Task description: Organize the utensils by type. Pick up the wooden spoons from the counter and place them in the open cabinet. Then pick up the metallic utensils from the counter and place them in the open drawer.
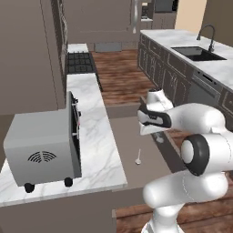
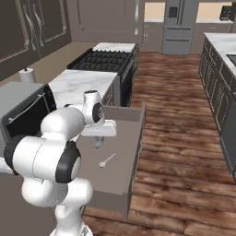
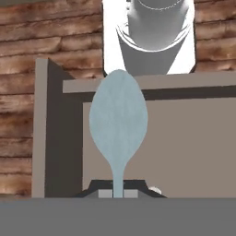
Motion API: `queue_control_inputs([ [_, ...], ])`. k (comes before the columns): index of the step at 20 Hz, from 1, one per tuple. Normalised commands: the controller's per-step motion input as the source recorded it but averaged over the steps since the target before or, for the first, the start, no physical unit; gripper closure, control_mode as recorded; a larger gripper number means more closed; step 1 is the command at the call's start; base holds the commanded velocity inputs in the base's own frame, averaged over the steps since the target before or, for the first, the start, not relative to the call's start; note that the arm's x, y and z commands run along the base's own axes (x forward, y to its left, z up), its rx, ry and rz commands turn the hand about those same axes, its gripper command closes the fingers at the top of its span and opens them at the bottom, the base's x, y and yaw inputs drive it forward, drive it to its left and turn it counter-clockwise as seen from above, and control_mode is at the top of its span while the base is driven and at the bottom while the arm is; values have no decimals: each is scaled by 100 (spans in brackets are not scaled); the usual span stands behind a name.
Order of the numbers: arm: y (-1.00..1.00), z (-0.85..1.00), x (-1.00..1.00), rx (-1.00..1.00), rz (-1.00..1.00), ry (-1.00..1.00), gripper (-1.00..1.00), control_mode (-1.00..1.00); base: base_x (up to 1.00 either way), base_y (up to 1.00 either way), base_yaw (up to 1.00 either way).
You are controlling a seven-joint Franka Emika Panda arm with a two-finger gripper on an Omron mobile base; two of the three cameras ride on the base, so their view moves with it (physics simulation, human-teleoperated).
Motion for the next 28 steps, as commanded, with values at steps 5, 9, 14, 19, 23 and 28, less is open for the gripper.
queue_control_inputs([
  [5,10,-45,22,0,-32,-5,100,-100,0,0,0],
  [9,3,-46,15,0,-32,-3,100,-100,0,0,0],
  [14,4,-48,12,0,-33,-1,100,-100,0,0,0],
  [19,0,-54,10,0,-12,-13,100,-100,0,0,0],
  [23,-1,-57,2,0,-1,-23,100,-100,0,0,0],
  [28,-11,-52,0,0,0,-24,100,-100,0,0,0],
])
